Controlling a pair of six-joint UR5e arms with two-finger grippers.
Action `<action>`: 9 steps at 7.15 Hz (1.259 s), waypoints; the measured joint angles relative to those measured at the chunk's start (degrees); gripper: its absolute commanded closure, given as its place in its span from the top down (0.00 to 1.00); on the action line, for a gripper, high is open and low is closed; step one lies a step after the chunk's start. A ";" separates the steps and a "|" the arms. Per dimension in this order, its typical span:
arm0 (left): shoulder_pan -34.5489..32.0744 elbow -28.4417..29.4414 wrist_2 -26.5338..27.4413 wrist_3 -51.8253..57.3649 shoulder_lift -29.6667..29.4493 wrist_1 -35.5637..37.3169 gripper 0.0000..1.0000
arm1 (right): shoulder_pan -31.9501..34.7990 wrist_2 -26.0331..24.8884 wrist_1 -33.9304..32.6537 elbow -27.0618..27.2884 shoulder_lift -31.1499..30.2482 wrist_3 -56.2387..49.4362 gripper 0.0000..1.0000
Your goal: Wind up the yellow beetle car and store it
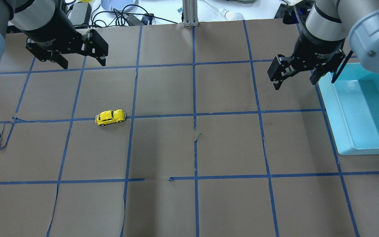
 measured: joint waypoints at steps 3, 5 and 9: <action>-0.14 -0.05 0.01 0.01 0.04 -0.01 1.00 | 0.00 -0.04 -0.08 0.00 -0.01 0.01 1.00; -0.17 -0.03 0.05 0.24 0.04 0.07 1.00 | 0.00 -0.01 -0.10 0.00 -0.01 0.01 1.00; 0.07 -0.01 -0.08 0.26 0.01 1.45 1.00 | -0.05 -0.04 -0.15 0.00 0.00 0.04 1.00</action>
